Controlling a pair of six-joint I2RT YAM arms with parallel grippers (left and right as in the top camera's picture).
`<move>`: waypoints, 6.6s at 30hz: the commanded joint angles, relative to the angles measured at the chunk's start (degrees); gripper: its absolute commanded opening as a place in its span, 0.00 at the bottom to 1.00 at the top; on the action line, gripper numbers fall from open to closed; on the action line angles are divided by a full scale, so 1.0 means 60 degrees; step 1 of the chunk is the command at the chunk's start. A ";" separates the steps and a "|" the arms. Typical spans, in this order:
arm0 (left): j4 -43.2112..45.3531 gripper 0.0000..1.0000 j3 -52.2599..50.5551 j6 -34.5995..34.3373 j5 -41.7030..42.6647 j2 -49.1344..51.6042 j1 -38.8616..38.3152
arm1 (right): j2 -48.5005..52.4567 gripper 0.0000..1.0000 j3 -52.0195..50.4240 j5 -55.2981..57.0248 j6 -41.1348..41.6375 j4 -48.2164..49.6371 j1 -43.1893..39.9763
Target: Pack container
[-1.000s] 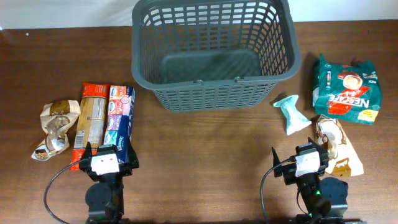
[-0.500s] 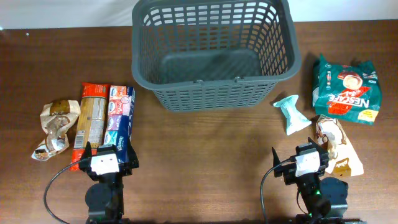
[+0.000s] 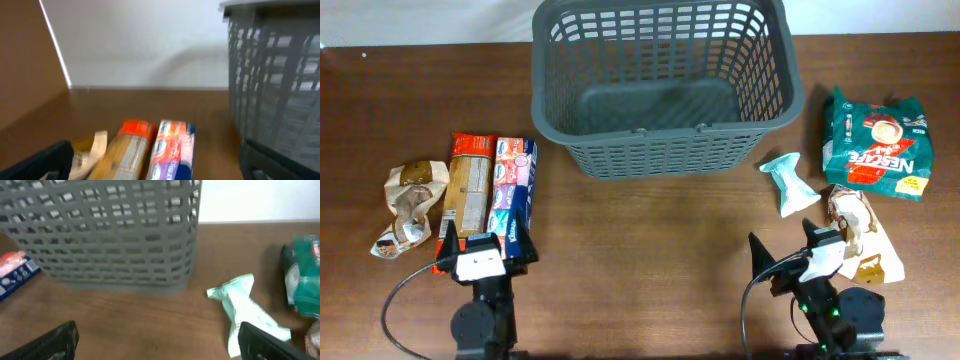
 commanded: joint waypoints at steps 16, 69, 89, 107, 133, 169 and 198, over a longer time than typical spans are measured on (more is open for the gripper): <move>-0.5399 0.99 0.9533 -0.0015 0.1865 0.8932 0.2783 | 1.0819 0.99 1.3570 0.0568 -0.1115 -0.7686 -0.1701; -0.6328 0.99 1.1329 -0.0018 0.2765 1.3205 0.3544 | 2.2447 0.69 1.5795 0.5439 -0.0098 -0.5756 -0.2448; -0.6328 0.99 1.1329 -0.0018 0.2761 1.3205 0.3544 | 2.1059 0.04 1.8145 0.4397 0.0619 -0.7839 -0.2849; -0.6324 0.99 1.1329 -0.0018 0.2765 1.3205 0.3544 | 1.6211 0.04 2.3922 0.2856 -0.2510 -0.9865 0.1333; -0.6328 0.99 1.1329 -0.0018 0.2765 1.3205 0.3544 | 2.1201 0.04 2.3853 0.2929 -0.2645 -0.9806 0.3996; -0.6324 0.99 1.1329 -0.0018 0.2765 1.3205 0.3544 | 1.6659 0.74 2.4316 0.6138 -0.1749 -1.0852 0.2532; -0.6324 0.99 1.1329 -0.0018 0.2765 1.3205 0.3544 | 1.6043 0.88 1.1792 0.3504 -0.1453 -0.9344 -0.3264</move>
